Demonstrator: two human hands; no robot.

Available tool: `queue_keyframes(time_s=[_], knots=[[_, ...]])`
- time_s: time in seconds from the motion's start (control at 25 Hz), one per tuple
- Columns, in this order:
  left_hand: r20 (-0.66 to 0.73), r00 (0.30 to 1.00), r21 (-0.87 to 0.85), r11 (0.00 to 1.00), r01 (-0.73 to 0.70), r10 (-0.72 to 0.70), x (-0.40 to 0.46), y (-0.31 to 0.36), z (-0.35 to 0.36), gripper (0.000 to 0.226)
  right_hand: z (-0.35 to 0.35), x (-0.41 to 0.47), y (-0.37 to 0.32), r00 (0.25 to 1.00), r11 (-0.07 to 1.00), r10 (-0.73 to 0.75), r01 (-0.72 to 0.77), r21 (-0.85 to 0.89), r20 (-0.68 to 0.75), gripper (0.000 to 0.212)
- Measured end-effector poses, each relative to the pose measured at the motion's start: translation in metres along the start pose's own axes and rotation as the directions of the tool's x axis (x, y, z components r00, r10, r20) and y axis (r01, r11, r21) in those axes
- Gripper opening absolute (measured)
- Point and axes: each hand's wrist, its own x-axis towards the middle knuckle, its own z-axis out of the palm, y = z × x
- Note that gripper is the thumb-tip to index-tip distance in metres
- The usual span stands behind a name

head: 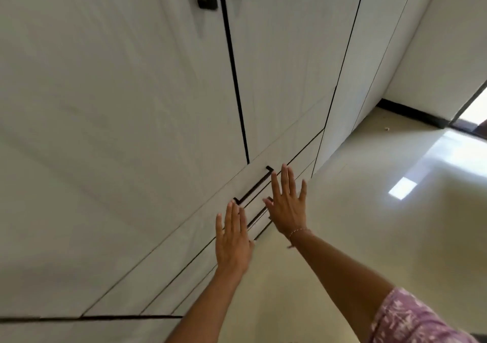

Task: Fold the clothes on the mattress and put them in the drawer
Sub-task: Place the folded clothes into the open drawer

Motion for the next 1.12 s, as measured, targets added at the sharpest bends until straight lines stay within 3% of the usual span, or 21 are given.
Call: queue_keyframes(time_s=[0.24,0.36,0.48,0.6,0.76,0.88,1.12], knots=[[0.056,0.992,0.112,0.987,-0.117,0.111,0.104,0.000,0.070,0.092,0.093,0.091,-0.027,0.986,0.963,0.135,-0.153,0.220,0.093,0.079],[0.054,0.986,0.034,0.987,-0.159,0.157,0.118,-0.006,0.101,0.096,0.113,0.108,-0.033,0.972,0.879,0.196,-0.232,0.416,0.128,0.082],[-0.061,0.988,-0.041,0.988,-0.147,0.144,0.111,0.002,0.101,0.100,0.116,0.110,-0.041,0.963,0.802,0.231,-0.267,0.535,0.135,0.083],[-0.178,0.983,-0.109,0.991,-0.073,0.053,0.110,0.011,0.095,0.088,0.115,0.112,-0.047,0.958,0.723,0.253,-0.279,0.632,0.133,0.081],[0.017,1.000,-0.135,0.991,0.020,-0.018,0.112,0.015,0.090,0.090,0.111,0.109,-0.042,0.942,0.672,0.279,-0.332,0.662,0.188,0.085],[0.044,0.999,-0.162,0.987,0.019,-0.012,0.104,0.025,0.085,0.093,0.106,0.097,-0.034,0.897,0.611,0.335,-0.439,0.659,0.287,0.085],[0.164,0.986,-0.238,0.970,0.042,-0.003,0.067,0.064,0.074,0.100,0.104,0.053,0.004,0.896,0.593,0.298,-0.443,0.672,0.328,0.080]])
